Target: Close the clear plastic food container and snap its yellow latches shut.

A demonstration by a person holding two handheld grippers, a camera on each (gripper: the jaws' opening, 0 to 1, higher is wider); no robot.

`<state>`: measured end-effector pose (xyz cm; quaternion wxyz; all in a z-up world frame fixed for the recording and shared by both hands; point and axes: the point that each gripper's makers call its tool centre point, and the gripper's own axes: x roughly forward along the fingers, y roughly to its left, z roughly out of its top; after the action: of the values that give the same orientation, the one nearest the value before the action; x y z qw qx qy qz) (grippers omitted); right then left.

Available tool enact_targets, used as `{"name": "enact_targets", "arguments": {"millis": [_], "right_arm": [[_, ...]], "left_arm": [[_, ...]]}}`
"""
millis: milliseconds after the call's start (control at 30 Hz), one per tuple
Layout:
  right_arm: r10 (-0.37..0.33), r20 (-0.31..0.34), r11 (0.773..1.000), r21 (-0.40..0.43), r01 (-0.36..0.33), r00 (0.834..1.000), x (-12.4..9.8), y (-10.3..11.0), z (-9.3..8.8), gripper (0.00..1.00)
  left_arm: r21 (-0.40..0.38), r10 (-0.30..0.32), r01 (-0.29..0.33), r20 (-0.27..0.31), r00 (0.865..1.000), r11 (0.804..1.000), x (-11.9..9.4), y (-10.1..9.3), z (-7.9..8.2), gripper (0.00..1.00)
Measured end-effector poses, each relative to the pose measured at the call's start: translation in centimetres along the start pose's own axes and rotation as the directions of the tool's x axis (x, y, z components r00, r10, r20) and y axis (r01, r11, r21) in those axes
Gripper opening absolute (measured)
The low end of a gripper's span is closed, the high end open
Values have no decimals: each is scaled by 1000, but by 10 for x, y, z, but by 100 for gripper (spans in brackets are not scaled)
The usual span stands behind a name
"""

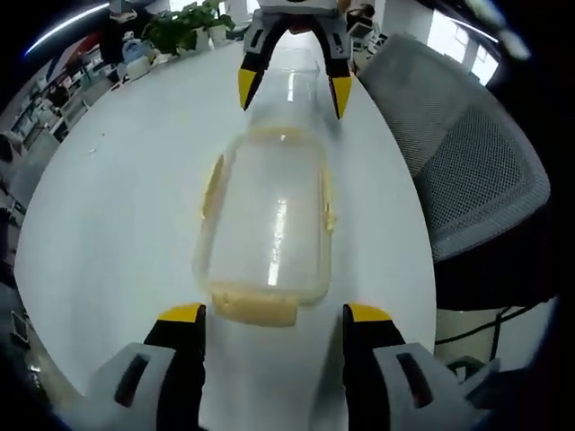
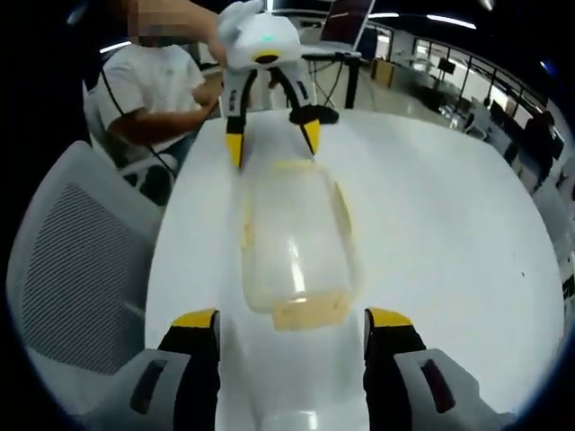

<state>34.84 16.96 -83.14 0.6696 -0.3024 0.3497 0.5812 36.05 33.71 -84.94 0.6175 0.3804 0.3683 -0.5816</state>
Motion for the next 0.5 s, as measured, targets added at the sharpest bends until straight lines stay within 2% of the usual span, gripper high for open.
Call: {"name": "enact_targets", "arguments": {"millis": [500], "right_arm": [[35,-57,999,-24,-37,998,11,0,-3,62]], "left_arm": [[21,-14,14,-20,1000,1000,4,3,-3,59]]}}
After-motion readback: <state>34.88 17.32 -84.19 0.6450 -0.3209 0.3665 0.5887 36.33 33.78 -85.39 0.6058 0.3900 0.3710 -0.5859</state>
